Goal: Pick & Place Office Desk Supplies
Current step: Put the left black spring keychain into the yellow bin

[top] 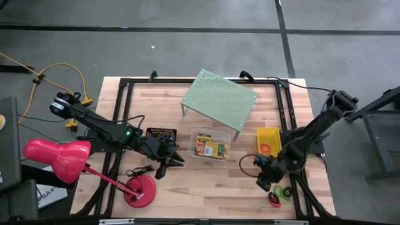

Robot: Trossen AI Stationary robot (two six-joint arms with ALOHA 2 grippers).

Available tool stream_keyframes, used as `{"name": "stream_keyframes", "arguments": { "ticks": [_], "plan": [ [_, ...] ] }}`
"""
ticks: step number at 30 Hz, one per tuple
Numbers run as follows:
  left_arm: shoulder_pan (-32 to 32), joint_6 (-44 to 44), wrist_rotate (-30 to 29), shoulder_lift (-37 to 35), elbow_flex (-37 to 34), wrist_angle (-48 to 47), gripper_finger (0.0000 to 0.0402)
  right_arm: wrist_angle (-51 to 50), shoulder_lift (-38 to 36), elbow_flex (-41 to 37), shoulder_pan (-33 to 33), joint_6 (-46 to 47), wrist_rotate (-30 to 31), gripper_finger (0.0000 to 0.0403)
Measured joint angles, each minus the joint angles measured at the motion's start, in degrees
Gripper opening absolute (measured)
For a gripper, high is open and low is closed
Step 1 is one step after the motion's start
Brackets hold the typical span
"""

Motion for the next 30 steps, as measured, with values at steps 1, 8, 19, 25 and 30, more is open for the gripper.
{"name": "stream_keyframes", "arguments": {
  "ticks": [1, 8, 19, 25, 30],
  "plan": [
    [0.0, 0.0, 0.0, 0.0, 0.0, 0.0, 0.0078, 0.1, 0.9, 0.0, 1.1, 3.2, -0.7, 0.011],
    [0.0, 0.0, 0.0, 0.0, 0.0, 0.0, 0.0078, 4.8, 4.5, 0.0, 8.8, 23.5, -3.9, 0.011],
    [0.0, 0.0, 0.0, 0.0, 0.0, 0.0, 0.0078, 13.7, 6.0, 0.0, 11.9, 35.1, -4.5, 0.011],
    [0.0, 0.0, 0.0, 0.0, 0.0, 0.0, 0.0078, 14.9, 4.5, 0.0, 10.2, 35.4, -7.2, 0.011],
    [0.0, 0.0, 0.0, 0.0, 0.0, 0.0, 0.0078, 12.7, 3.8, 3.0, 8.7, 36.3, -7.3, 0.0102]
  ]
}}
